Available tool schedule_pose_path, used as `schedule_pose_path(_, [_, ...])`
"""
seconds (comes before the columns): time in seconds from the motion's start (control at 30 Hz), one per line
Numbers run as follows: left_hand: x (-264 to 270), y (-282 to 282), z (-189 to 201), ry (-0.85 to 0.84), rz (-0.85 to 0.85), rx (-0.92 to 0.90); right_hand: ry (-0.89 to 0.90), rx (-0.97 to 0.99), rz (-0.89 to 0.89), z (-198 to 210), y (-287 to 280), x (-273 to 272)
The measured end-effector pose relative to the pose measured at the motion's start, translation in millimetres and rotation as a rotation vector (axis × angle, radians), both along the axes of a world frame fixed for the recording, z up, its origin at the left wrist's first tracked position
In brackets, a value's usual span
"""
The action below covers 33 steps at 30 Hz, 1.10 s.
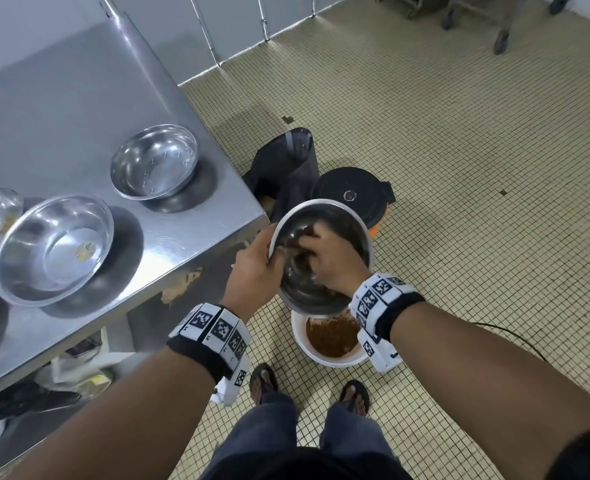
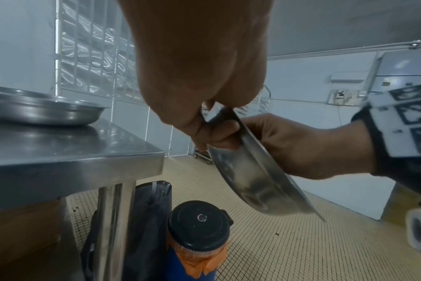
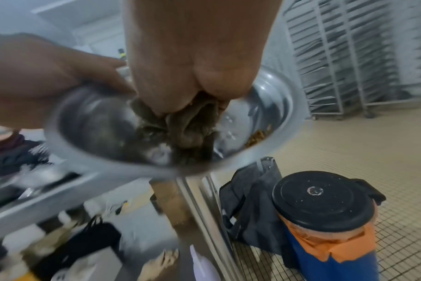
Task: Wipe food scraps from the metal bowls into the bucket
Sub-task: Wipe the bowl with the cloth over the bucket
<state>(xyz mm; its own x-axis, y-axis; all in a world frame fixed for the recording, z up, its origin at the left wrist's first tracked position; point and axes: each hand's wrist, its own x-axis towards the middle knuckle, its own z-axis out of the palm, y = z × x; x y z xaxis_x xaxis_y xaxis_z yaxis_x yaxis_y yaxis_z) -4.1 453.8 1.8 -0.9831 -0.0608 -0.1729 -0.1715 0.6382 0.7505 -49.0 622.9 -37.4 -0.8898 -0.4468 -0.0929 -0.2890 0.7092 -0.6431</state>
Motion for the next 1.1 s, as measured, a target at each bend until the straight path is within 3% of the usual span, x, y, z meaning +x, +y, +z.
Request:
schedule_pose_path(0.13, [-3, -5, 2, 0.062, 0.041, -0.044, -0.121, 0.084, 0.221, -3, 8, 19])
schedule_pose_path(0.23, [-6, -8, 2, 0.074, 0.039, -0.066, -0.192, 0.077, 0.229, 1, 17, 17])
schedule_pose_path(0.33, [-6, -9, 2, 0.072, 0.024, -0.087, -0.063, -0.050, 0.009, 7, 24, 1])
schedule_pose_path(0.43, [-2, -8, 1, 0.072, -0.019, -0.104, 0.138, -0.030, -0.141, 7, 31, -15])
schedule_pose_path(0.57, [1, -6, 2, 0.089, -0.038, -0.124, 0.316, 0.190, 0.046, -8, 33, -12])
schedule_pose_path(0.8, [3, -8, 5, 0.185, -0.073, -0.191, 0.328, 0.315, 0.258, -26, 38, 7])
schedule_pose_path(1.1, [-1, 4, -3, 0.254, -0.146, -0.331, -0.067, 0.288, 0.240, -27, 44, 13])
